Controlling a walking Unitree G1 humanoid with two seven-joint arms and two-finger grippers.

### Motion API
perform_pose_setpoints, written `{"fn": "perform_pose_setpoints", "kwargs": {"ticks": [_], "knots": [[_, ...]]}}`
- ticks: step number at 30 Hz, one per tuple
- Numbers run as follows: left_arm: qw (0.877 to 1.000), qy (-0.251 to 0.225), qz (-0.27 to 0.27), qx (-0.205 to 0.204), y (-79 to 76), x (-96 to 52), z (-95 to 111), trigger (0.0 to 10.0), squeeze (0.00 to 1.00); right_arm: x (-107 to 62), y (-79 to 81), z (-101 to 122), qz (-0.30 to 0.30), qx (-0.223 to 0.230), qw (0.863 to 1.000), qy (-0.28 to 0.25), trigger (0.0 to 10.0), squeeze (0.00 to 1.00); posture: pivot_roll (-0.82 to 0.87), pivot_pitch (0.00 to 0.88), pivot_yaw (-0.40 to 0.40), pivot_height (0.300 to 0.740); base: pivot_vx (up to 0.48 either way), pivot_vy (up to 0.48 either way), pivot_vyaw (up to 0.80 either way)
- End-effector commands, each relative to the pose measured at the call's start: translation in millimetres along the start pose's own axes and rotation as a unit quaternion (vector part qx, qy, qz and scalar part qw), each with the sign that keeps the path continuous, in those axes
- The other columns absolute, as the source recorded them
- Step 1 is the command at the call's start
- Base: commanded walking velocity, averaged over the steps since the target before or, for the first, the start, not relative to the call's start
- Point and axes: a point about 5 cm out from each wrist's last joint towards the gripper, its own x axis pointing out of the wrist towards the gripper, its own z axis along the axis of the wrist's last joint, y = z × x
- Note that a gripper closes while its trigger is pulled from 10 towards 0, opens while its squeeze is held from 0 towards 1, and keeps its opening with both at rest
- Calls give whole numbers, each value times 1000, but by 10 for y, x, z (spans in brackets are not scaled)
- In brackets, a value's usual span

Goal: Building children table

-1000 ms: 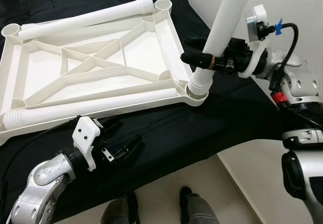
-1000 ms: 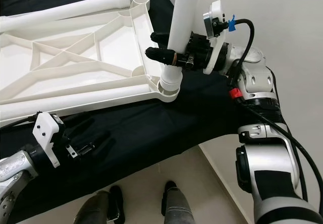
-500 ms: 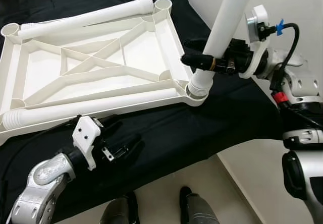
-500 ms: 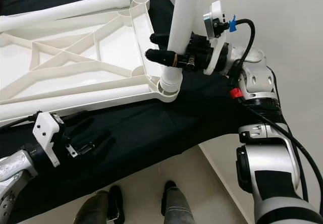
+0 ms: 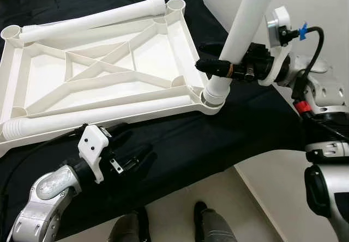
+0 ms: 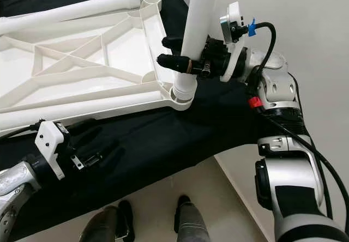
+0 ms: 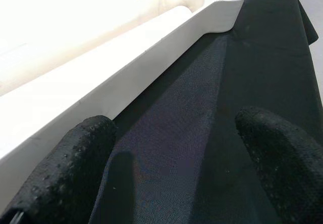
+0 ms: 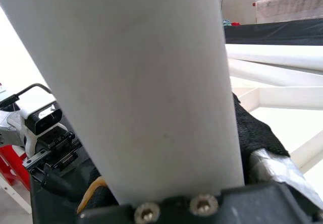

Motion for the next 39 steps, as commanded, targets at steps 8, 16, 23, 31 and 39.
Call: {"fn": "perform_pose_setpoints", "kwargs": {"ticks": [8, 16, 23, 31, 39], "knots": [[1000, 11, 0, -7, -31, -11, -79, 10000, 0, 50, 93, -216, 22, 33, 999, 29, 10000, 0, 15, 360, 6, 740, 0, 0, 0], [1000, 9, 0, -7, -29, -8, -77, 10000, 0, 60, 96, -195, 24, 30, 999, 26, 10000, 0, 15, 361, 5, 740, 0, 0, 0], [1000, 9, -1, -6, -28, -4, -76, 10000, 0, 73, 87, -216, 14, 27, 999, 29, 10000, 0, 14, 362, 5, 740, 0, 0, 0], [1000, 9, 0, -6, -25, -2, -74, 10000, 0, 82, 59, -241, -16, 16, 999, 39, 10000, 0, 12, 365, 3, 740, 0, 0, 0], [1000, 9, -3, -7, -27, 2, -78, 10000, 0, 97, 66, -255, -39, 11, 999, 36, 10000, 0, 12, 365, 5, 740, 0, 0, 0]]}}
